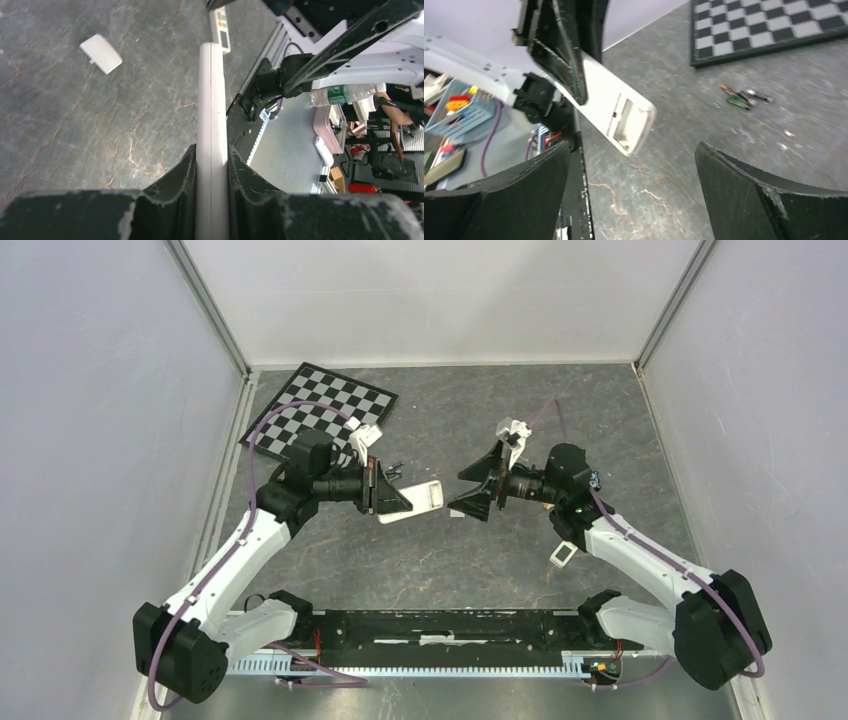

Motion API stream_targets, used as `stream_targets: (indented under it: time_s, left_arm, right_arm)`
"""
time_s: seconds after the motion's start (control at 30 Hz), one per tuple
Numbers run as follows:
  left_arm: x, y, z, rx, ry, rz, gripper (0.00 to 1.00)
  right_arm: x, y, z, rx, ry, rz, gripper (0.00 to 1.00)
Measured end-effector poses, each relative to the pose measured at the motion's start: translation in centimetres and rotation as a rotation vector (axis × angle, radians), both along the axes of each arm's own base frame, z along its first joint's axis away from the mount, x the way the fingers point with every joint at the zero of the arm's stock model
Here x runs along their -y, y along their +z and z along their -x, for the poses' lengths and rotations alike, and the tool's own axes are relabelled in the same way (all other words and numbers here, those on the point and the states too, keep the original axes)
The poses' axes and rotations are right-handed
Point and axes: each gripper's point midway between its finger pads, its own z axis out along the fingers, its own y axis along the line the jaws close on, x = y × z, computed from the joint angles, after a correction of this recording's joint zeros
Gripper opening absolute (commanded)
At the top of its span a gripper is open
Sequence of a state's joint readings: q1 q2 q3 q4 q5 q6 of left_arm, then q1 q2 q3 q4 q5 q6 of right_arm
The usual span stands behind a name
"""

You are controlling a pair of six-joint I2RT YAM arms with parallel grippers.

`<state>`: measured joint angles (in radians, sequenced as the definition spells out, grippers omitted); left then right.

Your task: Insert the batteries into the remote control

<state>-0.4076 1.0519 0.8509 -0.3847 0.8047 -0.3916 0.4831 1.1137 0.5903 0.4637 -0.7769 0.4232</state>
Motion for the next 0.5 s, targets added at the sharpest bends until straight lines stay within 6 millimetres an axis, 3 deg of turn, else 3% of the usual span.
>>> stream_targets:
  time_s: [0.1,0.23,0.33,0.5]
  left_arm:
    - [0.3,1.4,0.8,0.051,-0.047,0.053,0.02]
    - [0.4,3.7,2.1,0.14,-0.105,0.122,0.03]
    - [0.3,4.7,3.0,0.193,-0.129,0.151,0.03]
    - [-0.2,5.4,4.4,0.258,-0.159,0.175,0.04]
  right_arm:
    - [-1.9,1.0,1.2,0.026,0.102,0.006,0.98]
    - [-4.1,2.4,1.5,0.02,0.198,-0.006,0.78]
    - [-4.5,3.1,2.6,-0.014,0.252,-0.052,0.61]
    - [-3.9,4.2,5.6,-0.056,0.338,-0.161,0.42]
